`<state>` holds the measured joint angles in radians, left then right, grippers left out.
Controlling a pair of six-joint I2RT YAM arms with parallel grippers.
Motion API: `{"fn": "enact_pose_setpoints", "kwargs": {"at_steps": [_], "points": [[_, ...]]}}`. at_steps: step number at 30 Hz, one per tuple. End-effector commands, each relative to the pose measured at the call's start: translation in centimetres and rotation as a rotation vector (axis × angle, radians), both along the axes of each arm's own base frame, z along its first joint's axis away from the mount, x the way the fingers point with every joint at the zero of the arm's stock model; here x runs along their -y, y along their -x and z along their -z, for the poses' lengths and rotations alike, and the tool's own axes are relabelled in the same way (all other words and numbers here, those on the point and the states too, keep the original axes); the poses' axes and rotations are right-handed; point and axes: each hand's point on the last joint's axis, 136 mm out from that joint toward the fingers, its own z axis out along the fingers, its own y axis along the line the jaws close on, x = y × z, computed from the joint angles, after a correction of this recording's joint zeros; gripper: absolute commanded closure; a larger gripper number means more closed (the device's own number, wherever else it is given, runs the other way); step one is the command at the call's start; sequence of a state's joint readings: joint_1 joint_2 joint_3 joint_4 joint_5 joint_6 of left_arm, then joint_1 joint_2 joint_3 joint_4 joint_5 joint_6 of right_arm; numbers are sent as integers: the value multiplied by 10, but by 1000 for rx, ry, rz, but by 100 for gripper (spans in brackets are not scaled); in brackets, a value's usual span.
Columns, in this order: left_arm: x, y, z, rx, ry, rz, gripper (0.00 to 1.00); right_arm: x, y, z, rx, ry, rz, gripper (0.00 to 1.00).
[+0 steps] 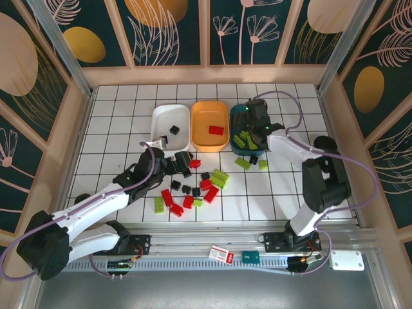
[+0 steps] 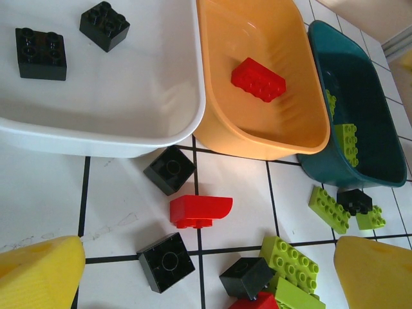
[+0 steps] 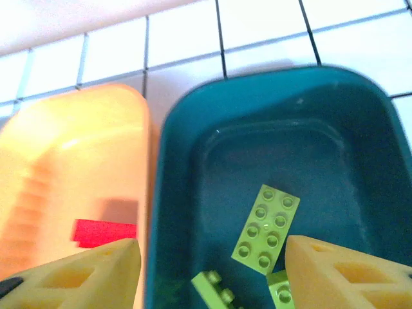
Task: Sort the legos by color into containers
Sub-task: Place the lego in the container, then pick up the lego from the center of the table.
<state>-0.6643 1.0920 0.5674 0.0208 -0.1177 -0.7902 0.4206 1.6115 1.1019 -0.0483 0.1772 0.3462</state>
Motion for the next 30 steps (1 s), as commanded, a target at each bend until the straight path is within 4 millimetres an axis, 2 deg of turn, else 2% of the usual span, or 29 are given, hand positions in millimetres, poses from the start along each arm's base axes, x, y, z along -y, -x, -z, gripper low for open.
{"fn": "enact_pose_setpoints", "kwargs": {"at_steps": [1, 5, 11, 14, 20, 27, 30], "points": [[-4, 1, 3, 0, -22, -15, 1, -15, 28, -36, 83, -71, -61, 38], [-6, 1, 1, 6, -31, -17, 1, -31, 73, -37, 88, -83, -159, 36], [-9, 2, 8, 1, -75, -8, 1, -58, 140, -13, 42, -99, -311, 36], [-4, -1, 17, -22, -115, 21, 10, -61, 159, 2, 13, -100, -333, 36], [5, -7, 47, -124, -189, 48, 20, -63, 175, 20, -8, -101, -350, 36], [-6, 3, 82, -187, -286, 43, 20, -58, 179, 29, -17, -102, -340, 36], [2, 6, 92, -192, -319, 88, 20, -58, 179, 33, -23, -97, -340, 36]]}}
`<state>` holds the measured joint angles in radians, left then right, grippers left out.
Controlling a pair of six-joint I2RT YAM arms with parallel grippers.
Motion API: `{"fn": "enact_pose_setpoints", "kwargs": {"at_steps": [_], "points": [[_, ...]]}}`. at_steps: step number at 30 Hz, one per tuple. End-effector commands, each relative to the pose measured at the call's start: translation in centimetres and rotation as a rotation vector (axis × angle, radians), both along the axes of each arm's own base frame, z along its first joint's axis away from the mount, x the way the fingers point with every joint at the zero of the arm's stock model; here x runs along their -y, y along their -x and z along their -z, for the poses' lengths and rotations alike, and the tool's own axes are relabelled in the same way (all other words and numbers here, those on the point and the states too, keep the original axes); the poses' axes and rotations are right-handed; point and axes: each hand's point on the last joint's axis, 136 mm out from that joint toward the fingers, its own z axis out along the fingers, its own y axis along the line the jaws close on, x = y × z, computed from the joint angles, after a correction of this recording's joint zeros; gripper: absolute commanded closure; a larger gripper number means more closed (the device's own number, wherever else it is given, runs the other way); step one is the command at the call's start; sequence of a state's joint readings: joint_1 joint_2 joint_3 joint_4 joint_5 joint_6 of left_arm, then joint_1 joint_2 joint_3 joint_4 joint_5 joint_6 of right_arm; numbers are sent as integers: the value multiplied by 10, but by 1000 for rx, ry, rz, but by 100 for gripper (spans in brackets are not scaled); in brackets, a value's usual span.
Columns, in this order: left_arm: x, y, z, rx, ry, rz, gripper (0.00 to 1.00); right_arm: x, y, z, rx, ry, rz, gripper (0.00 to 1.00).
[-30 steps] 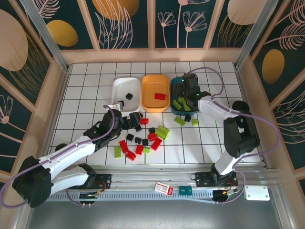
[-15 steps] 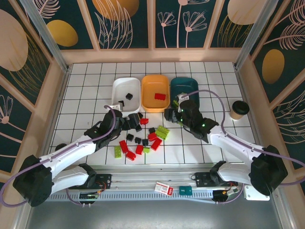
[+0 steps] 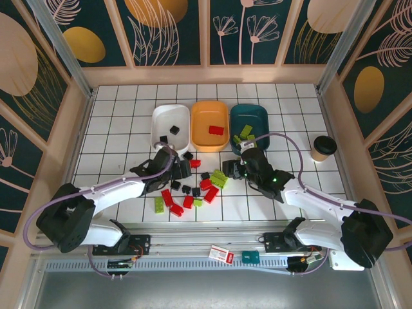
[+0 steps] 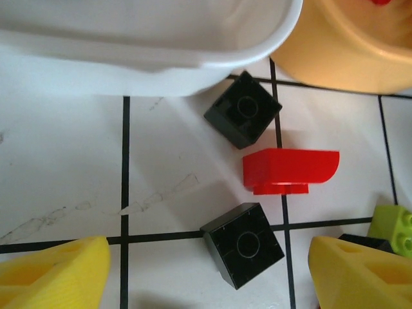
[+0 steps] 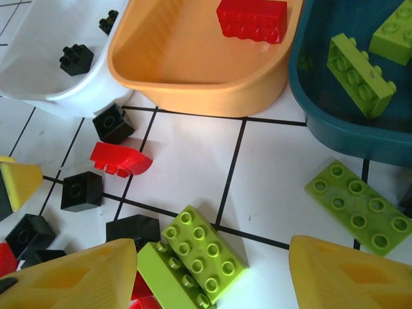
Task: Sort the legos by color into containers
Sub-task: Pick up the lego from the center of the table.
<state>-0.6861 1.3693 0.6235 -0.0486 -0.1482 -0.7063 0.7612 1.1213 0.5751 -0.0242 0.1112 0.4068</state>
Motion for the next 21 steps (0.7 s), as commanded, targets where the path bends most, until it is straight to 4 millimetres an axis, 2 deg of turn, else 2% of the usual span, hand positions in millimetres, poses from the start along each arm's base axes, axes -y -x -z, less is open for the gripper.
{"fn": "enact_pose_setpoints", "kwargs": {"at_steps": [1, 6, 14, 21], "points": [[5, 4, 15, -10, -75, 54, 20, -2, -1, -3, 20, -30, 16, 36], [18, -3, 25, -6, -177, 75, 26, -1, -1, -3, 20, -37, 20, 35], [21, -8, 44, -18, -258, 72, 31, 8, 4, -4, 34, -37, 35, 36], [26, -11, 50, -22, -252, 74, 47, 10, 4, -4, 38, -31, 40, 36]]}}
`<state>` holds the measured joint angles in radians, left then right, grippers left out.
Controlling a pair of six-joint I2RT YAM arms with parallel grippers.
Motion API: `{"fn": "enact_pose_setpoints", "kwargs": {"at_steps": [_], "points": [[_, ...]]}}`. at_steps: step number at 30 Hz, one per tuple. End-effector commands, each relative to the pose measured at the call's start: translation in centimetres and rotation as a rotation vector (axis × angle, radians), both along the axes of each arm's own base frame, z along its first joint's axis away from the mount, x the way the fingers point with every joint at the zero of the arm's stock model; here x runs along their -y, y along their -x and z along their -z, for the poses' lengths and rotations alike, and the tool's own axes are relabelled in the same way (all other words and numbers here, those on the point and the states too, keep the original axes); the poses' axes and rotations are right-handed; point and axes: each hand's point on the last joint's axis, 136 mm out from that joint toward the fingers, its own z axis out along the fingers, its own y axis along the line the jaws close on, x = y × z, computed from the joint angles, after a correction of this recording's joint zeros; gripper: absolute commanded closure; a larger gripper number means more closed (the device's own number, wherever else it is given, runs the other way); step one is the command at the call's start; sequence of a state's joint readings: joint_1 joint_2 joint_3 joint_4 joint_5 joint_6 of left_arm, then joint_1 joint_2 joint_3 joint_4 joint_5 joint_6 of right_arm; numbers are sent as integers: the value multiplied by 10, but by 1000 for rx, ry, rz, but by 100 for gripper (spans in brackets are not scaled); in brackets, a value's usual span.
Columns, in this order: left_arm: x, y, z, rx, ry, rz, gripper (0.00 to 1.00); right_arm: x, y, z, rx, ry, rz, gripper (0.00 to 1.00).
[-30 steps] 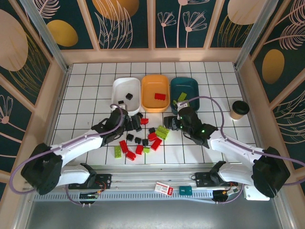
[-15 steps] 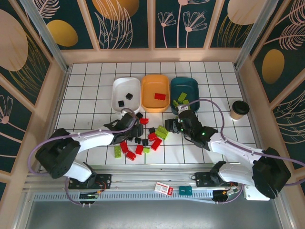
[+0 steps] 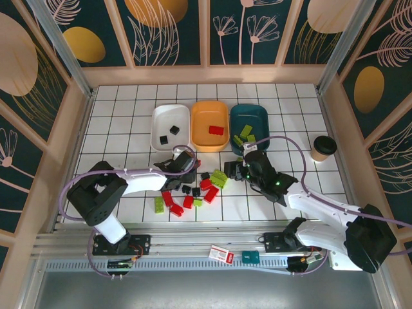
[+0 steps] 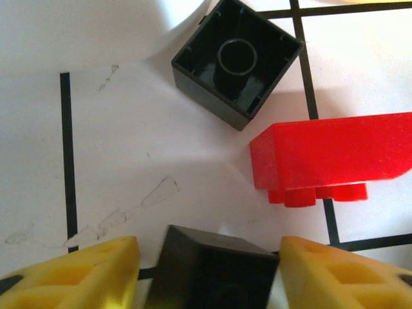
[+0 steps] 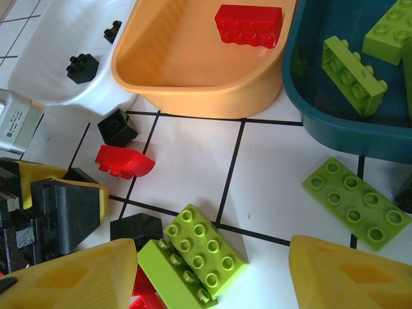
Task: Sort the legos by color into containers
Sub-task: Pick up the lego from the center of the table, then place the lego in the container.
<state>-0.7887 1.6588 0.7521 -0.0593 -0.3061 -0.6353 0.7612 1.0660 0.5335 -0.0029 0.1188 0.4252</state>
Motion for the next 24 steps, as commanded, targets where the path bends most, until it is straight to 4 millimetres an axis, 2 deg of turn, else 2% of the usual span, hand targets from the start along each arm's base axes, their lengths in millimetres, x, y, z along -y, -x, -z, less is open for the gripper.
{"fn": "enact_pose_setpoints", "kwargs": {"at_steps": [1, 9, 11, 13, 16, 19, 22, 24], "points": [[5, -2, 2, 2, 1, 5, 50, 5, 1, 0, 18, 2, 24, 36], [-6, 6, -8, 15, 23, -27, 71, 6, 1, 3, 15, -3, 27, 36], [-10, 5, -23, 48, 35, -47, 73, 5, 1, 2, 17, -7, 25, 35], [-14, -1, -49, 113, 59, -69, 73, 4, 1, 0, 20, -10, 24, 36], [-23, -17, -92, 206, 98, -111, 73, 3, 2, -1, 20, -19, 18, 36], [-35, -41, -122, 256, 152, -159, 72, 2, 2, 0, 17, -25, 17, 36], [-44, -68, -135, 288, 155, -202, 72, 3, 3, 1, 13, -31, 19, 36], [-49, -86, -133, 289, 129, -229, 73, 3, 4, 3, 7, -28, 19, 36]]}}
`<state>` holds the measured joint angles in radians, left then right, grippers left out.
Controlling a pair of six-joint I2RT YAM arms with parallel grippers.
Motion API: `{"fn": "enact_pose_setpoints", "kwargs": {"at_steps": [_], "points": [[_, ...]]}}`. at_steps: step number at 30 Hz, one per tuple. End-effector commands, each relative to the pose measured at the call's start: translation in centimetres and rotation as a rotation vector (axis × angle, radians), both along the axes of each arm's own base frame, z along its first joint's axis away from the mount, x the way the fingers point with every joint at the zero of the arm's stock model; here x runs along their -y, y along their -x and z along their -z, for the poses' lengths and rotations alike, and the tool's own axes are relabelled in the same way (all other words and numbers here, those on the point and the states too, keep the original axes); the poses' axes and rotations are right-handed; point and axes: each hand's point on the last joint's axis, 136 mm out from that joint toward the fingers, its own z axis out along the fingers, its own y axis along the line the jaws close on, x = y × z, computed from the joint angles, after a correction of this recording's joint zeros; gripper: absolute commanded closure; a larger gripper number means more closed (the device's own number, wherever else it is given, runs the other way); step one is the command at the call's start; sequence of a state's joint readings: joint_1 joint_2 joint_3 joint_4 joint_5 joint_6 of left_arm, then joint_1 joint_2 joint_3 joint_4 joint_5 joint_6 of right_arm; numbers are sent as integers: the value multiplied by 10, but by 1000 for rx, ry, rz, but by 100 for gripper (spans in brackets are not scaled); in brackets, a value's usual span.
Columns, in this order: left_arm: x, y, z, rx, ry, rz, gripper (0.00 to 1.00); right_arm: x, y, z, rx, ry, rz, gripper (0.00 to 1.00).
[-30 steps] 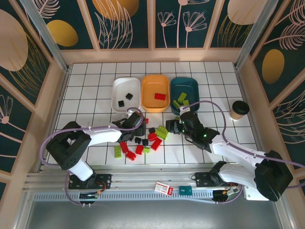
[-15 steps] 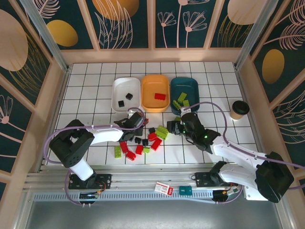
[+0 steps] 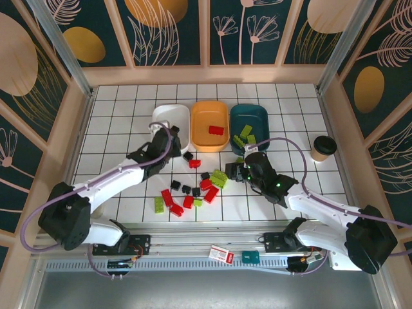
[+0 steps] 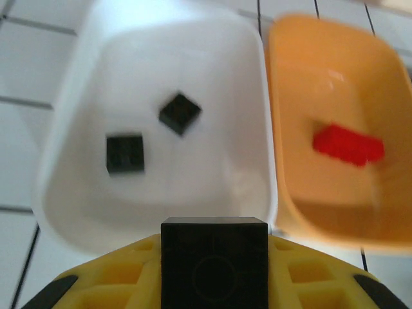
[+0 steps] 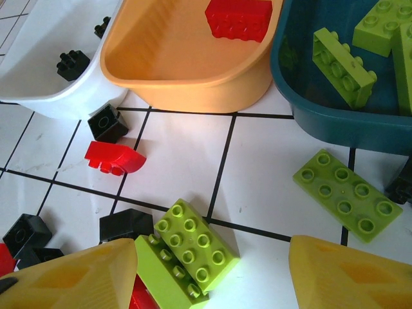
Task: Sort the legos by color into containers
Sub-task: Place the lego in the container, then pick up the lego from the bottom-center of the table.
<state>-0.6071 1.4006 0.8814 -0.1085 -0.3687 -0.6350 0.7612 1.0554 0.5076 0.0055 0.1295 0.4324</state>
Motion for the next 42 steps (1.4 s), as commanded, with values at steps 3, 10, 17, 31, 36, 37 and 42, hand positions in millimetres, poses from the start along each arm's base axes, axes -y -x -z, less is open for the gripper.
{"fn": "enact_pose_setpoints", "kwargs": {"at_steps": [3, 10, 17, 31, 36, 37, 42], "points": [[-12, -43, 11, -28, -25, -56, 75, 1, 3, -1, 4, -23, 11, 36], [-28, -84, 30, -69, 33, -125, 64, 13, 9, 0, -2, -15, 42, 35], [-19, -94, 19, -53, 70, -101, 27, 16, 13, 7, -24, -13, 46, 35], [-11, 0, -24, 3, 317, 60, 4, -43, 39, 40, -163, 30, -238, 40], [-23, 35, -16, 0, 339, 59, 1, -55, 56, 39, -136, 60, -253, 35], [-25, 41, -14, 1, 346, 59, 1, -60, 59, 35, -129, 49, -266, 35], [-36, 64, 0, -20, 363, 41, 1, -78, 74, 39, -153, 100, -315, 34]]}}
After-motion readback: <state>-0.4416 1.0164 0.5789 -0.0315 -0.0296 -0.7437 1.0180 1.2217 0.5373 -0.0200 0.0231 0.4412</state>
